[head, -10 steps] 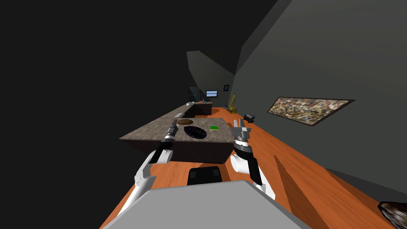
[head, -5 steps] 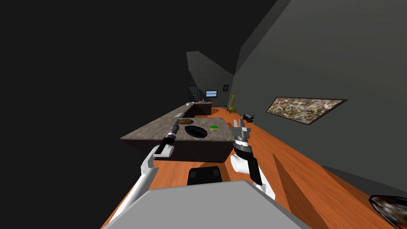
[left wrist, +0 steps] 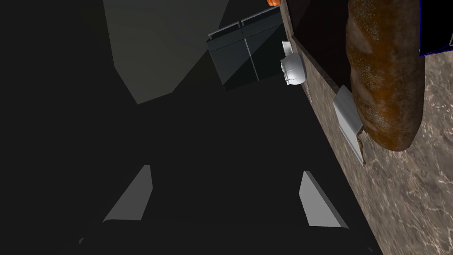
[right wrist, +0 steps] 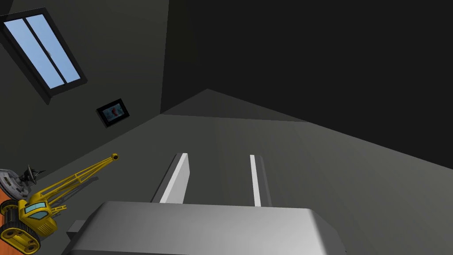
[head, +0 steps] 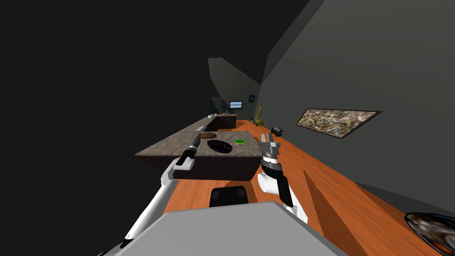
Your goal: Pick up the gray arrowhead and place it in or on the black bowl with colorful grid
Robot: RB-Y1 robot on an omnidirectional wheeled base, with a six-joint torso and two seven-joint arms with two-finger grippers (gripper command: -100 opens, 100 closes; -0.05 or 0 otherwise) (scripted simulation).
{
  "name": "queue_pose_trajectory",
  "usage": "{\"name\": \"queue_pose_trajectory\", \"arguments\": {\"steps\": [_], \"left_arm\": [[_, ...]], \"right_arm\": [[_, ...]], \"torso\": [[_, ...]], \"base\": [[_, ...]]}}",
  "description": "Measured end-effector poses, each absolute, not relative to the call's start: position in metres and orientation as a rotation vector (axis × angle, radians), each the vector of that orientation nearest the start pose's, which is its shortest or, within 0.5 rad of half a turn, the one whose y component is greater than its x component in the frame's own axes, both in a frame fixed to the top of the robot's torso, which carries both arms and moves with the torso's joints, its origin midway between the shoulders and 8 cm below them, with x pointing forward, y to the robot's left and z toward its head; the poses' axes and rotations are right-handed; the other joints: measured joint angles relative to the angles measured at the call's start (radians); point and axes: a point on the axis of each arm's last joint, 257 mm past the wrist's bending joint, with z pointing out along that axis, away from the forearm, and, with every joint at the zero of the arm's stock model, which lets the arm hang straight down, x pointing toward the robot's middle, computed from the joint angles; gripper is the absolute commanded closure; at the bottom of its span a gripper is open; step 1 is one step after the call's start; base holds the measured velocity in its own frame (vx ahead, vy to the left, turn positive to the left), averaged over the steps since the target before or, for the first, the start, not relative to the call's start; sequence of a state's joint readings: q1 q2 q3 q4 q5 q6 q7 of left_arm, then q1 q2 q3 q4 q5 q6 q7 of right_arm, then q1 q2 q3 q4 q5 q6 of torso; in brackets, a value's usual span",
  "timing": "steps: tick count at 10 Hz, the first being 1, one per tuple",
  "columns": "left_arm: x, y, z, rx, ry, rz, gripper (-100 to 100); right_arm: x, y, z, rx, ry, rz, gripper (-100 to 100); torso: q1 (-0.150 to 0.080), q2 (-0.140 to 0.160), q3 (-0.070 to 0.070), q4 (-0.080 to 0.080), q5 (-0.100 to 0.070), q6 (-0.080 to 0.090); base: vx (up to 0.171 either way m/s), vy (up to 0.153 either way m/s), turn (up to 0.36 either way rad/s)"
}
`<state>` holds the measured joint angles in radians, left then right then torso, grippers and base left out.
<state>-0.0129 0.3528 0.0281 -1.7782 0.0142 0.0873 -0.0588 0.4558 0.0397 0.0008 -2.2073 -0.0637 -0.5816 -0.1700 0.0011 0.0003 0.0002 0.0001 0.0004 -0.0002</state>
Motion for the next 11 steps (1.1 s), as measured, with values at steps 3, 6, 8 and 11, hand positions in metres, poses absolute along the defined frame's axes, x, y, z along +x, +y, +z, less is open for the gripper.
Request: {"name": "queue_pose_trajectory", "arguments": {"steps": [3, 6, 8, 11], "left_arm": [[0.567, 0.325, -0.129, -0.865, 1.323, -0.902, -100], [0.584, 0.339, -0.141, -0.916, 1.367, -0.843, -100], [0.597, 0.353, -0.150, -0.957, 1.399, -0.793, -100], [0.605, 0.369, -0.162, -1.016, 1.438, -0.733, -100]], "right_arm": [[0.345, -0.287, 0.022, 0.743, 0.449, 1.524, 0], [0.345, -0.287, 0.022, 0.743, 0.449, 1.524, 0], [0.345, -0.287, 0.022, 0.743, 0.449, 1.524, 0], [0.345, -0.287, 0.022, 0.743, 0.449, 1.524, 0]], "torso": [[0.001, 0.000, 0.000, 0.000, 0.000, 0.000], [0.000, 0.000, 0.000, 0.000, 0.000, 0.000], [0.000, 0.000, 0.000, 0.000, 0.000, 0.000], [0.000, -0.001, 0.000, 0.000, 0.000, 0.000]], "base": [[-0.018, 0.029, -0.018], [-0.007, 0.014, -0.013], [-0.013, 0.024, -0.020], [0.000, 0.015, -0.010]]}}
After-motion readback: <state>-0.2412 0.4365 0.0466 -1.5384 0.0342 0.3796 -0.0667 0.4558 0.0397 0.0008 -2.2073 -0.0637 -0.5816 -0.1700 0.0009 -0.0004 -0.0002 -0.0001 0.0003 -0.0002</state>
